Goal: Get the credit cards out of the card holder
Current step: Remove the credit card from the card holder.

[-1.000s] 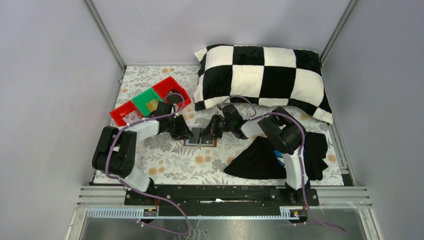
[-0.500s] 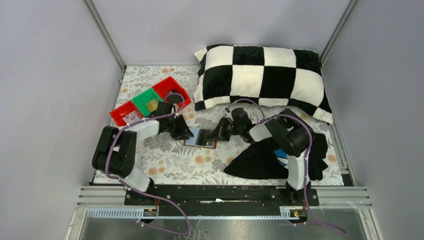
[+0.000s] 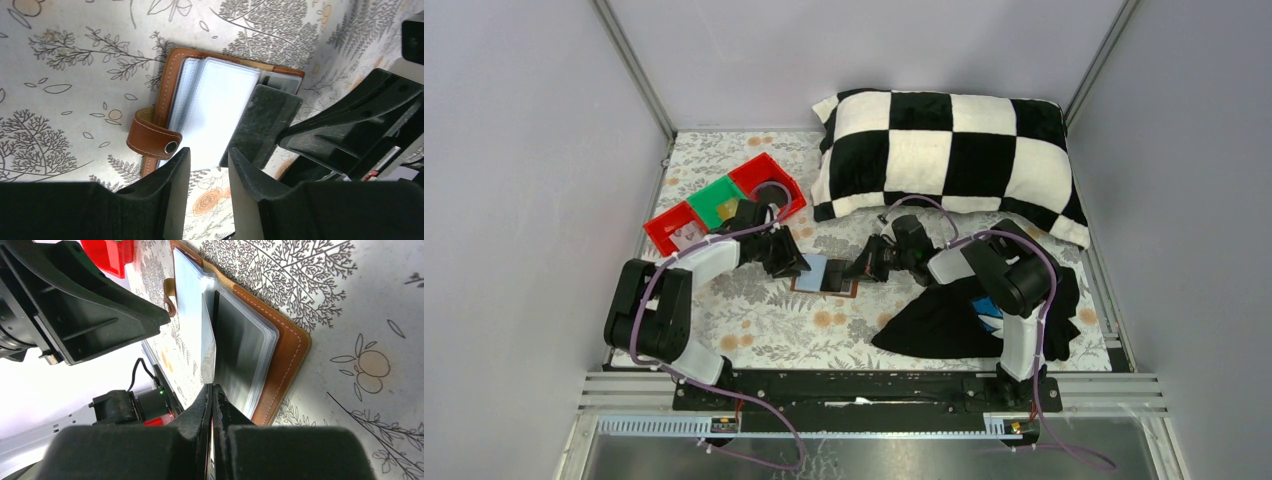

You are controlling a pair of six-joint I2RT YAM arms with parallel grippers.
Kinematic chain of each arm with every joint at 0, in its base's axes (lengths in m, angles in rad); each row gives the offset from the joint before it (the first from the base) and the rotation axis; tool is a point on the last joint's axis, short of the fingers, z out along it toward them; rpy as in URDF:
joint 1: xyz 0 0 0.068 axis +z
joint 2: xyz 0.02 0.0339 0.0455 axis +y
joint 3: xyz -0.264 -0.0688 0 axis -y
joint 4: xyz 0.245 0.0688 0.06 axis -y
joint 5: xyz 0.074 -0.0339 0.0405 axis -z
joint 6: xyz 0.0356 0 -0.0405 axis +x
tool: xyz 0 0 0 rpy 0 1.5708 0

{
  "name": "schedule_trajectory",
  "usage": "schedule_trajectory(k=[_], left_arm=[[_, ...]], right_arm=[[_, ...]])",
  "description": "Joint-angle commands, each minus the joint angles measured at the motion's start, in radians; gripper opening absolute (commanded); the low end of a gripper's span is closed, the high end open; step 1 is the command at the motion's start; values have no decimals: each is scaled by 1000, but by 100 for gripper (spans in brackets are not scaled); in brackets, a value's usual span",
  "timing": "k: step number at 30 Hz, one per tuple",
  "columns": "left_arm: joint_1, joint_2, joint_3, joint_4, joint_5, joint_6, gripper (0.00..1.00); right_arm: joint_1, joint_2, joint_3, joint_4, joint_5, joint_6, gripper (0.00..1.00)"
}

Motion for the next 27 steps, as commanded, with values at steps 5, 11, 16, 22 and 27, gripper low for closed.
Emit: schedule_trajectory(k=[5, 11, 16, 22, 27], left_arm=[[-14, 11, 33, 71, 100, -4, 39], [-58, 88, 57, 95, 110, -8, 39], [-72, 119, 57, 112, 117, -11, 39], [-78, 140, 47, 125, 122, -12, 39], [-79, 147, 45, 131, 127, -12, 38]], right_arm=[[-3, 17, 40, 10, -17, -9, 4], [-2, 25, 50, 6, -14, -10, 4], [-2, 31, 53, 8, -17, -7, 5], [-1, 46, 70, 25, -20, 7, 20], [-3, 76, 84, 50, -34, 27, 27]])
